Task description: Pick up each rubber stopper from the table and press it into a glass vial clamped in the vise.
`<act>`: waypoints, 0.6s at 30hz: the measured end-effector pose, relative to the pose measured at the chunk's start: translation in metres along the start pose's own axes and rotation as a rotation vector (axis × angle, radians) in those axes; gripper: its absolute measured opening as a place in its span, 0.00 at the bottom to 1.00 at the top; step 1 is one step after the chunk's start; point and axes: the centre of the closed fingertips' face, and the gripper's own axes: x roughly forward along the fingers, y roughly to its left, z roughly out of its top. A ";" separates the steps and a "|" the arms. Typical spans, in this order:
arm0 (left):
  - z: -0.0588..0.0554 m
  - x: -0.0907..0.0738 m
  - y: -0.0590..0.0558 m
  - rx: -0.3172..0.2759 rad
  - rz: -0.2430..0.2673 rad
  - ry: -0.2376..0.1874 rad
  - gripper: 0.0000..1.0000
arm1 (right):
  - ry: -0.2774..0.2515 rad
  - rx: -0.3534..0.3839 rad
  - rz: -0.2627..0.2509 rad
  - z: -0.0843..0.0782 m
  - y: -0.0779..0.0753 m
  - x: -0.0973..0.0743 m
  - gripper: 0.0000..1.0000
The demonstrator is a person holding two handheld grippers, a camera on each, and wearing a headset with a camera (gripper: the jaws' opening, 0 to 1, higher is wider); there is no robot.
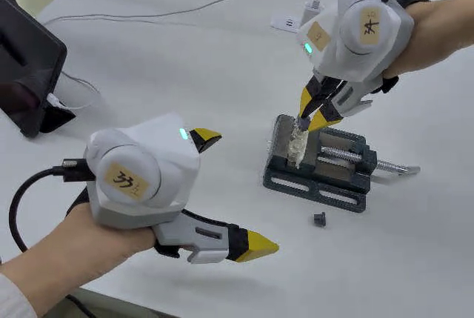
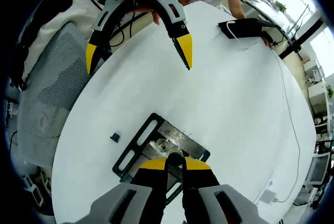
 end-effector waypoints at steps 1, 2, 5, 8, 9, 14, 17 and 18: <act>-0.001 0.000 0.000 -0.001 -0.001 0.001 0.96 | 0.000 0.009 0.009 -0.001 0.000 0.001 0.05; -0.001 0.000 0.000 -0.002 -0.002 0.002 0.95 | 0.003 0.013 0.008 -0.002 -0.001 0.002 0.05; -0.002 -0.001 -0.001 -0.005 -0.002 0.004 0.95 | 0.006 0.020 0.006 -0.001 0.001 0.002 0.05; -0.003 -0.001 -0.001 -0.008 -0.005 0.004 0.95 | 0.017 0.028 0.016 -0.004 0.002 0.005 0.05; -0.003 -0.001 -0.001 -0.008 -0.006 0.005 0.95 | 0.022 0.028 0.018 -0.004 0.003 0.005 0.05; -0.004 0.000 -0.002 -0.016 -0.009 0.005 0.94 | 0.025 0.044 0.021 -0.004 0.000 0.005 0.05; -0.004 0.001 -0.002 -0.015 -0.012 0.004 0.94 | 0.036 0.042 0.026 -0.004 -0.001 0.006 0.05; -0.003 0.001 -0.002 -0.016 -0.012 0.004 0.94 | 0.037 0.047 0.025 -0.004 -0.001 0.006 0.05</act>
